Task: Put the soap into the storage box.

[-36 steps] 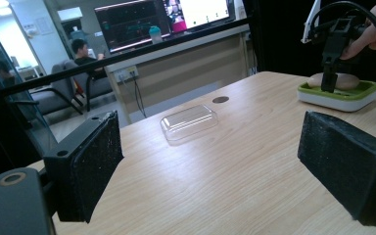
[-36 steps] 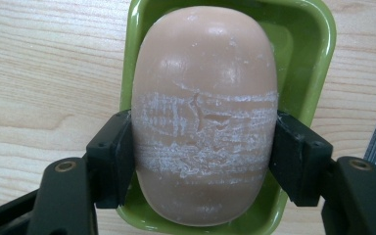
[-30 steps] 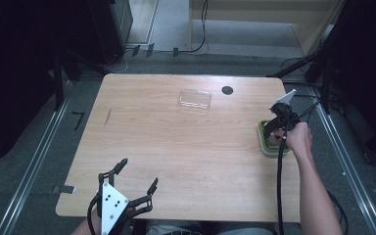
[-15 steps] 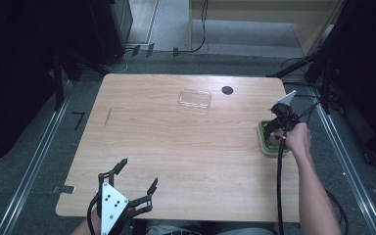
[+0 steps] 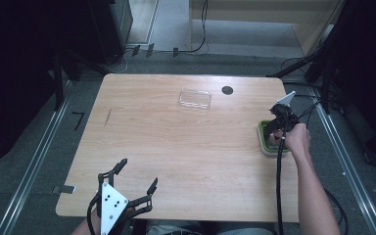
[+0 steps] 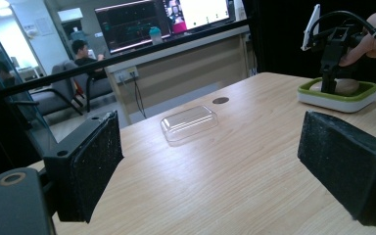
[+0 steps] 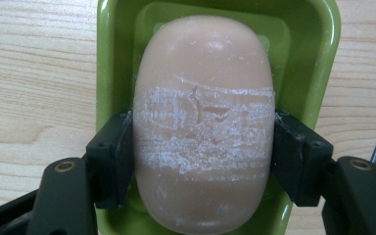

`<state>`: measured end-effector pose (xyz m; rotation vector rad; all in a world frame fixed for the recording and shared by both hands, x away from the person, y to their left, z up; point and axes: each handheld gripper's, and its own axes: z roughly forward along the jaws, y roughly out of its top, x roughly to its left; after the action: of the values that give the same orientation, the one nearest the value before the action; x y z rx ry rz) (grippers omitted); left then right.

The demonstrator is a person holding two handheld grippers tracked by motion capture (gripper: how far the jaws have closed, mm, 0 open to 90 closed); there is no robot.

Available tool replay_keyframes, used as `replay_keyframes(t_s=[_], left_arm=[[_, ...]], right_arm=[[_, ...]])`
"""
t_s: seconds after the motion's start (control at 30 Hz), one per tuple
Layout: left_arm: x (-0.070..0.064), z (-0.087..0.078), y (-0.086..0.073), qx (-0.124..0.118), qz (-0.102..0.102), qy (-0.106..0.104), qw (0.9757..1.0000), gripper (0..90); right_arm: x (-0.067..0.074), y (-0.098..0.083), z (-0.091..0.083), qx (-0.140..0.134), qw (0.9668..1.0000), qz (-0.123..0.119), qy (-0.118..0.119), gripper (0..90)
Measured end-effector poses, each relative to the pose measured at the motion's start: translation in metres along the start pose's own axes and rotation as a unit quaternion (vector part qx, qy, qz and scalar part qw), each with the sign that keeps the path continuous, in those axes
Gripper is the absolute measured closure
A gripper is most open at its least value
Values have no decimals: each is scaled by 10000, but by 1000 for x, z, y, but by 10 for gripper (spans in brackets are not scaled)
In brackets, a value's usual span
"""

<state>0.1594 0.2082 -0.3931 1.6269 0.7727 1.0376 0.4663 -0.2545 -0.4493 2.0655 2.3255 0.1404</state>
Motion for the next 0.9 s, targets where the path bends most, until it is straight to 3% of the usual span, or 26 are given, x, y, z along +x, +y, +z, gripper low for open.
replay_keyframes(t_s=[0.5,0.9], left_arm=[[0,0,0,-15,8,11,10000,99],[-1,2,0,-2,46,-21,10000,99]], right_arm=[[0,-1,1,52,10000,3,15,323],[1,-6,-7,-27,10000,-57,-4,250]])
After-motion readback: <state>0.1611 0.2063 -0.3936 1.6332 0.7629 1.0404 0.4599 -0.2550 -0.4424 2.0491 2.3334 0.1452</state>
